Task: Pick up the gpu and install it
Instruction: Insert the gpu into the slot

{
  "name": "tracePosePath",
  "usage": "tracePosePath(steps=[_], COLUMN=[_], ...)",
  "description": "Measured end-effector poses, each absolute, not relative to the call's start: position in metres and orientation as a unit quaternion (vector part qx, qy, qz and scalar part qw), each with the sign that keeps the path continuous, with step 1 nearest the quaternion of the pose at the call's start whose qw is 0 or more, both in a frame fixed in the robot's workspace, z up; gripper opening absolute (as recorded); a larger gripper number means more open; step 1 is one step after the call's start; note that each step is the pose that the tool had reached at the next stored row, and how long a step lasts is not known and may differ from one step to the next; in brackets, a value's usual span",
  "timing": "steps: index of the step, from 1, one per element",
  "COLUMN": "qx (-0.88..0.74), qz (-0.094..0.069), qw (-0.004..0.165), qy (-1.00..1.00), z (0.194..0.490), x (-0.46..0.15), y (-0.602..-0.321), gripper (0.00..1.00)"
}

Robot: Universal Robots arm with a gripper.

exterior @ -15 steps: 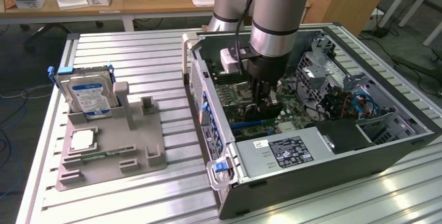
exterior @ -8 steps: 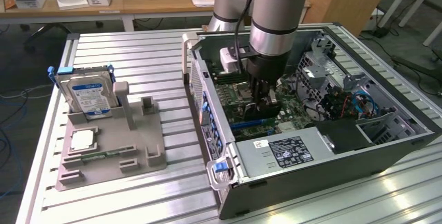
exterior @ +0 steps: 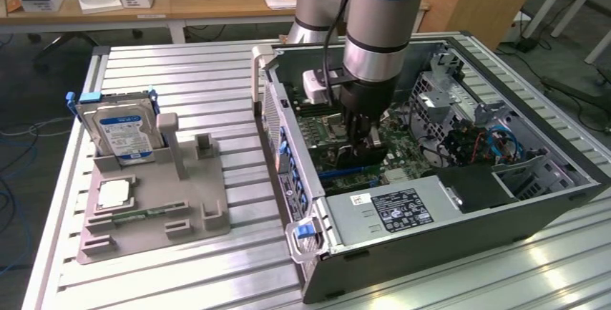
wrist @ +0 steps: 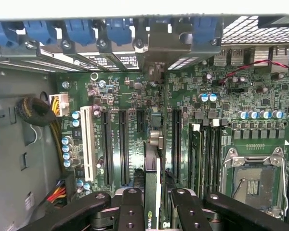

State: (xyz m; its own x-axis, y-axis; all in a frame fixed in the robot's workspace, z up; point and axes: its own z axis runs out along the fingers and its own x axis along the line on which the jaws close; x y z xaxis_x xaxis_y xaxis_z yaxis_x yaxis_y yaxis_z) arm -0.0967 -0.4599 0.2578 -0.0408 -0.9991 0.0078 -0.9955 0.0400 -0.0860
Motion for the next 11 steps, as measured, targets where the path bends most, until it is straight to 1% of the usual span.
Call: tracePosePath(steps=[11], qx=[-0.692], qz=[-0.034], qw=[0.027], qy=[0.721], z=[0.2512], x=[-0.0976], y=[-0.46], gripper=[0.26])
